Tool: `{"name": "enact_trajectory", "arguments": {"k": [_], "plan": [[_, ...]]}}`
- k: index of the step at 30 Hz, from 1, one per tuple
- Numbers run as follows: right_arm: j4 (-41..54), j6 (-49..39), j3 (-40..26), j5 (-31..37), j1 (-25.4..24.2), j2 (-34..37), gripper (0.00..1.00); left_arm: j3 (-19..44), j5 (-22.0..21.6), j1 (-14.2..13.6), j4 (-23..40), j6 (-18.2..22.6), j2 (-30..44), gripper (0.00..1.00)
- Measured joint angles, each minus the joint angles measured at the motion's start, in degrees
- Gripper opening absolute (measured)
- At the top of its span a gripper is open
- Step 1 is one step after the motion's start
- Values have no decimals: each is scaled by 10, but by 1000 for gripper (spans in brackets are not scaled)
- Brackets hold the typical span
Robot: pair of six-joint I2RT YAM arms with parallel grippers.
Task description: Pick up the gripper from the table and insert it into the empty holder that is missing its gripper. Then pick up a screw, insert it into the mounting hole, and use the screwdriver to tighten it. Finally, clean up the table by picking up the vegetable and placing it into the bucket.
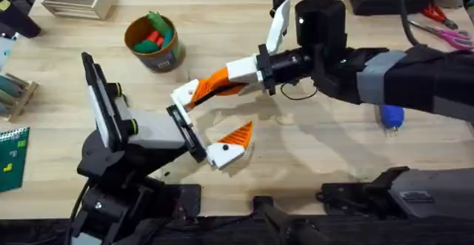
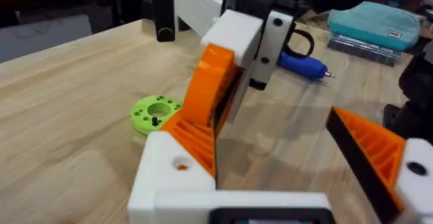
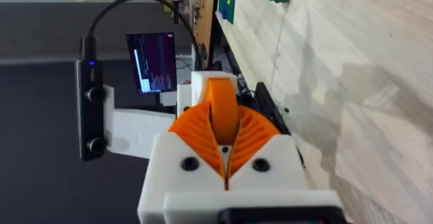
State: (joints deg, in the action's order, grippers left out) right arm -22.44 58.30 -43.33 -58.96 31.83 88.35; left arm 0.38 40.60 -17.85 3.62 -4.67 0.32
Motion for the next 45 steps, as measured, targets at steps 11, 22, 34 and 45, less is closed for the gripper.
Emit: {"name": "enact_trajectory", "arguments": {"k": [11,22,34,45], "plan": [[-13,0,0,21,6,0,12,0,-8,1,0,2,0,988],[-158,87,2,27,31,71,11,0,-48,9,0,-16,1,988],[-157,95,2,25,29,71,51,1,-49,9,1,-15,1,988],[-152,95,2,26,26,77,297,1,-46,9,1,-11,1,988]]}}
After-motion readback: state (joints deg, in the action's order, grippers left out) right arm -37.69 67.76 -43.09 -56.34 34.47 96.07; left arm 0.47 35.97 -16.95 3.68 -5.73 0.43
